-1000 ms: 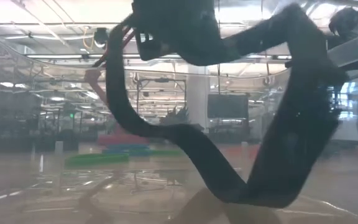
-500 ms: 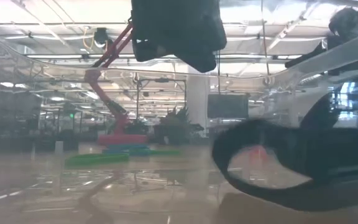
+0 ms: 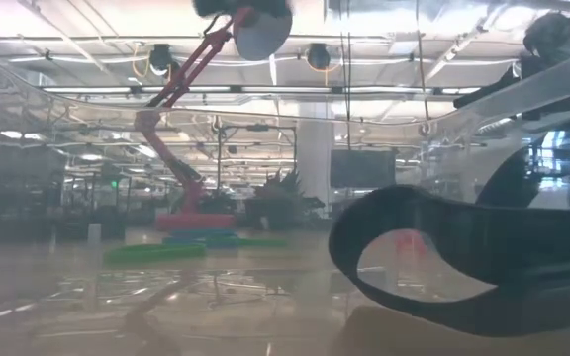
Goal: Pick and place rubber bands into bin
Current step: Put the green rubber band into the transparent bin
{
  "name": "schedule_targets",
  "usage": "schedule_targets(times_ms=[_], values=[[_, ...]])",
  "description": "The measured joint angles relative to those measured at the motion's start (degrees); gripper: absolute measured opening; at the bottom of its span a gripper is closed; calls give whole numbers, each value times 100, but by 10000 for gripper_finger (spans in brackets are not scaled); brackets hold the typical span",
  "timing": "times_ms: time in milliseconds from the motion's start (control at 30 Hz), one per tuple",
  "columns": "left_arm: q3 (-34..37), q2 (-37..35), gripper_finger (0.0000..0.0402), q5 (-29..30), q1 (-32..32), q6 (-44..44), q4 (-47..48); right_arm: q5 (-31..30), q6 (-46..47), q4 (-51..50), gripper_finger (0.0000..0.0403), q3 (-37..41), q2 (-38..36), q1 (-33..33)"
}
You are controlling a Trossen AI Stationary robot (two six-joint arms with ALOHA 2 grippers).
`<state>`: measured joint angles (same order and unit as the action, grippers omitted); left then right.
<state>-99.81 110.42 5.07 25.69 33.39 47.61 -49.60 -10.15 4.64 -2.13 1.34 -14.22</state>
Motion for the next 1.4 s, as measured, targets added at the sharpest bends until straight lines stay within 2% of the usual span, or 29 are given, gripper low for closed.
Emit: schedule_targets(times_ms=[233, 400, 533, 700, 867, 1100, 1400], values=[[-2, -748, 180, -31, -22, 533, 305, -2, 0, 2, 144, 0, 16, -2], [-2, -1125, 180, -48, -50, -35, 342, 0, 0, 13, 144, -1, 34, -2], [-4, -1174, 179, 141, -158, 548, 854, -2, 0, 13, 144, -2, 35, 0], [-4, -888, 179, 134, -328, 2097, 2040, -4, 0, 22, 144, -1, 35, -2], [-2, -435, 179, -144, -533, 3191, 2515, -4, 2, 24, 144, 0, 35, 0], [-2, 293, 179, -479, -771, 3663, 2509, -7, 126, 26, 144, -1, 35, -2], [-2, 721, 179, -666, -846, 3407, 2183, -9, 194, 26, 144, -2, 35, -2]])
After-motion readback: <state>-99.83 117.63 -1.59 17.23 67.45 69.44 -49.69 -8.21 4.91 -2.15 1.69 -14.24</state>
